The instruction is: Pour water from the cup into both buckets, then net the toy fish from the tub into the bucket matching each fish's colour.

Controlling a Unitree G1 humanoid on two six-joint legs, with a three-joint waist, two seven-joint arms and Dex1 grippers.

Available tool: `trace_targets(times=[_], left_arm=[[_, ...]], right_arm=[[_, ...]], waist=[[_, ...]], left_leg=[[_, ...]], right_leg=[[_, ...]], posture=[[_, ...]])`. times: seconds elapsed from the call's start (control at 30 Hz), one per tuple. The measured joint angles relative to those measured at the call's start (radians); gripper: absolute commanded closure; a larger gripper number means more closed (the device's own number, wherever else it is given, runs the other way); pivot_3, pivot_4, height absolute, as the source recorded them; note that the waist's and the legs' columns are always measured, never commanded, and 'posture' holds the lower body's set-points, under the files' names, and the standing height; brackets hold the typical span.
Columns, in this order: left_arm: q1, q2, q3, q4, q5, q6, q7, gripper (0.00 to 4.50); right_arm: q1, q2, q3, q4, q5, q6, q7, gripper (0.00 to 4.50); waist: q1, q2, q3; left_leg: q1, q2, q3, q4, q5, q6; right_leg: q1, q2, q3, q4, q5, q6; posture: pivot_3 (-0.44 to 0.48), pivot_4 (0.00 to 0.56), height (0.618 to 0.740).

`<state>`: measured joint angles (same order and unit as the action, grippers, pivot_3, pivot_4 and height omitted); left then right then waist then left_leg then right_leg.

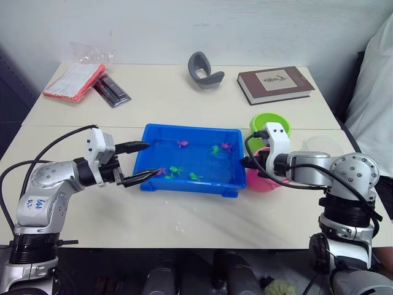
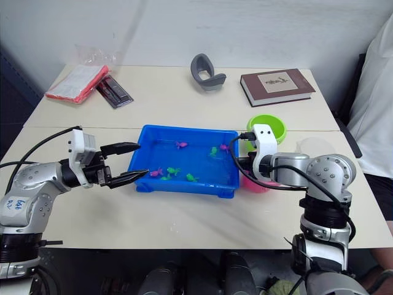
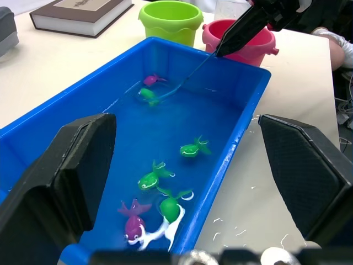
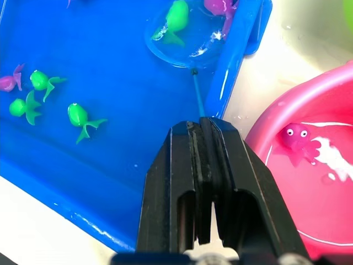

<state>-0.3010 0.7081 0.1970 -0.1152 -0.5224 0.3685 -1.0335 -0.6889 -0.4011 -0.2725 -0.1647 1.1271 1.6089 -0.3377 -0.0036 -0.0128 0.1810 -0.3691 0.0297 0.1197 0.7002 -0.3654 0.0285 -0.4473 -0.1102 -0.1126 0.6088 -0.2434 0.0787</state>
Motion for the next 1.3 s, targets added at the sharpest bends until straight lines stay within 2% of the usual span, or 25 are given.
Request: trace_targets(times=[0.23,0.47,0.73,1.1,1.2,1.3], left_arm=[[0.000,-0.002,0.000,0.000,0.000,-0.003,0.005,0.06],[0.000,-0.021,-0.002,0.001,0.000,-0.010,0.005,0.06],[-0.001,-0.026,-0.009,0.007,0.000,-0.013,0.003,0.06],[-0.003,-0.026,-0.012,0.013,0.001,-0.017,-0.006,0.06],[-0.003,-0.026,-0.012,0.014,0.001,-0.018,-0.007,0.06],[-0.004,-0.026,-0.012,0.014,0.001,-0.018,-0.007,0.06]], right_arm=[[0.003,-0.049,0.029,-0.006,0.089,0.000,-0.058,4.50],[0.037,-0.112,0.081,-0.136,0.079,0.000,-0.035,4.50],[0.091,-0.190,0.178,-0.262,-0.044,-0.071,0.121,4.50],[0.198,-0.335,0.305,-0.363,-0.256,-0.321,0.423,4.50],[0.199,-0.296,0.272,-0.357,-0.246,-0.247,0.422,4.50],[0.160,-0.173,0.178,-0.314,-0.214,-0.086,0.390,4.50]], waist=[[0.001,0.000,0.000],[0.003,0.000,0.000],[0.002,0.000,0.000],[0.001,0.000,0.000],[0.000,0.000,0.000],[0.000,0.000,0.000]], left_leg=[[-0.001,0.000,-0.001,0.000,0.000,0.000],[-0.002,0.000,-0.001,0.000,0.000,0.001],[-0.002,0.000,-0.001,-0.001,0.000,0.001],[-0.001,0.000,0.000,-0.001,-0.001,0.001],[-0.001,0.001,0.000,-0.001,-0.001,0.001],[-0.001,0.002,0.000,-0.001,0.000,0.000]], right_leg=[[0.000,0.000,0.002,-0.001,0.000,0.000],[0.000,-0.001,0.002,-0.002,0.000,0.000],[0.000,0.000,0.002,-0.003,0.000,0.001],[0.000,0.000,-0.002,-0.005,0.001,0.002],[0.000,-0.001,-0.002,-0.005,0.001,0.001],[0.000,-0.002,-0.001,-0.004,0.001,0.001]], posture=[[0.000,0.150,0.740],[0.000,0.150,0.740],[0.000,0.150,0.740],[0.000,0.150,0.740],[0.000,0.150,0.740],[0.000,0.150,0.740]])
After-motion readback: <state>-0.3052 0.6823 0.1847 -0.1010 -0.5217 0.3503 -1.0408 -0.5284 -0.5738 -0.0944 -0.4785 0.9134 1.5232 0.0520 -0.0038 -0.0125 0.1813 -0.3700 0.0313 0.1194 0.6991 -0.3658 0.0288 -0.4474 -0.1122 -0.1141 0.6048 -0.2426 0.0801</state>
